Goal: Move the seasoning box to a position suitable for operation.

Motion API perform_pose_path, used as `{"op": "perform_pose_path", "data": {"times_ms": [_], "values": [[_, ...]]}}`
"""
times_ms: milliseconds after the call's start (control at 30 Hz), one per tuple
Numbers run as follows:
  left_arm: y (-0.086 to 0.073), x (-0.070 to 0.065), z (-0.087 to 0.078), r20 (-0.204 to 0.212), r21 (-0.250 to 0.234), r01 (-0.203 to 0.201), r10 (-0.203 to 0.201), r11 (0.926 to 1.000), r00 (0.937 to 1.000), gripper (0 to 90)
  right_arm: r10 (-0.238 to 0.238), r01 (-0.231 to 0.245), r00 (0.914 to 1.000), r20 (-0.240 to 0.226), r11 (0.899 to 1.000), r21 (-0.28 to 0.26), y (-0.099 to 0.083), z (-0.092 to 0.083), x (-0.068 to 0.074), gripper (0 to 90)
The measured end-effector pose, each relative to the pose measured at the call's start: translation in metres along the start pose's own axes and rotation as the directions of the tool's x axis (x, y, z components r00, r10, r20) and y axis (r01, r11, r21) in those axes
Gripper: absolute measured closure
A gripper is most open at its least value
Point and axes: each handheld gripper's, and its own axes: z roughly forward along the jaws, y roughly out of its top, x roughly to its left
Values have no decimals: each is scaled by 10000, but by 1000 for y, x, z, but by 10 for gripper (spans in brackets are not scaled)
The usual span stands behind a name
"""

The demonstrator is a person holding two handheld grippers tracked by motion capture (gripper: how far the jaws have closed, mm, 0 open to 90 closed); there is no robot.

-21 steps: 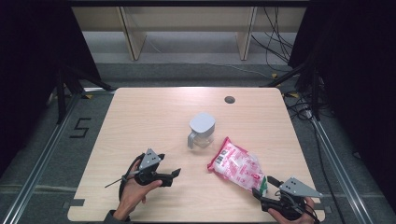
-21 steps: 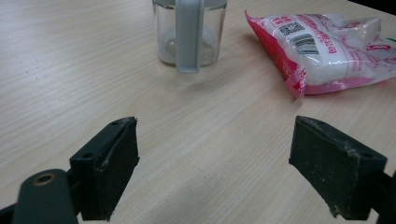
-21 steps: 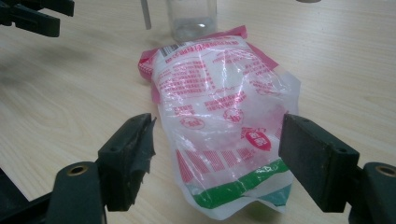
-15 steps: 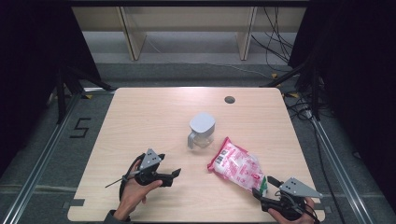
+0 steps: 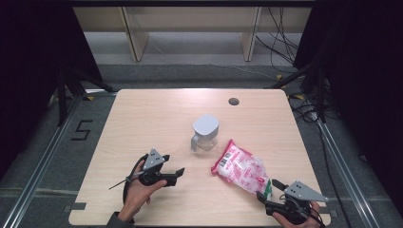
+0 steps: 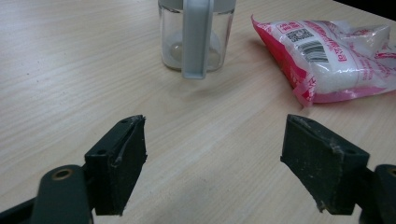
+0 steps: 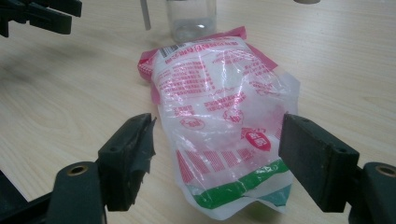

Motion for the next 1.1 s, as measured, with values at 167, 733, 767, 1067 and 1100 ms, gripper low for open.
{"op": "perform_pose_path", "data": {"times_ms": [167,733,767,1067,1100], "values": [[7,1,9,-27,-82,77,-77,9999,10000,241,-17,17,10000,20,10000,-31,0,0,0,273],[33,9,61,-308,-292,-76,67,9995,9995,405,238,-238,9997,57,9997,-5,0,1,0,273],[34,7,66,-351,-221,-313,305,9993,9989,421,238,-237,9997,57,9997,-14,0,1,0,272],[45,2,88,-797,-560,-997,951,9934,9923,598,-15,15,10000,-34,10000,44,1,2,-1,272],[45,2,88,-797,-560,-997,951,9934,9923,615,-15,15,10000,-34,10000,44,1,2,-1,272]]}}
